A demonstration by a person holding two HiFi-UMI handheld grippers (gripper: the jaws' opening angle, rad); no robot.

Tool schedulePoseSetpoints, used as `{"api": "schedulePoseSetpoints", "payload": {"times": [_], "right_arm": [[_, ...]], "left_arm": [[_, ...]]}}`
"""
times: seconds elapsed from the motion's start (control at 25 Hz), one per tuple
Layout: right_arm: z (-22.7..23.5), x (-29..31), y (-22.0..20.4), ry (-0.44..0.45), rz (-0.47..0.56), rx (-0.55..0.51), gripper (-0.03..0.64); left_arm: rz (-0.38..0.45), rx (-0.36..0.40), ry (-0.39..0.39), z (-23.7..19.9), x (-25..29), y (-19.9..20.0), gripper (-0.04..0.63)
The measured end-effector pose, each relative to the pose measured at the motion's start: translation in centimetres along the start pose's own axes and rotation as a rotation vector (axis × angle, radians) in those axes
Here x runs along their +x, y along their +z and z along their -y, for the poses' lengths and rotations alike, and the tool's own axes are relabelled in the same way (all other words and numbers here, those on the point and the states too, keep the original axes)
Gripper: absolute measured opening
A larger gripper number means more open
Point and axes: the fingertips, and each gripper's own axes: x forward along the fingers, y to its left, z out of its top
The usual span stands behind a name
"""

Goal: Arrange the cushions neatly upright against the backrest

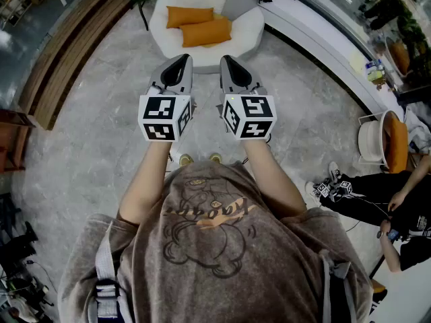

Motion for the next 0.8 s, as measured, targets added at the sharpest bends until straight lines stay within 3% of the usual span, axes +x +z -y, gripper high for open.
{"api": "schedulePoseSetpoints", "payload": {"times": [0.8], "right_arm": [[2.9,-1.3,-0.6,0.163,0.011,-0.004,0.018]], "left_arm": [[-0.008,-0.013,0.068,2.4,1.8,-1.1,0.005]]}}
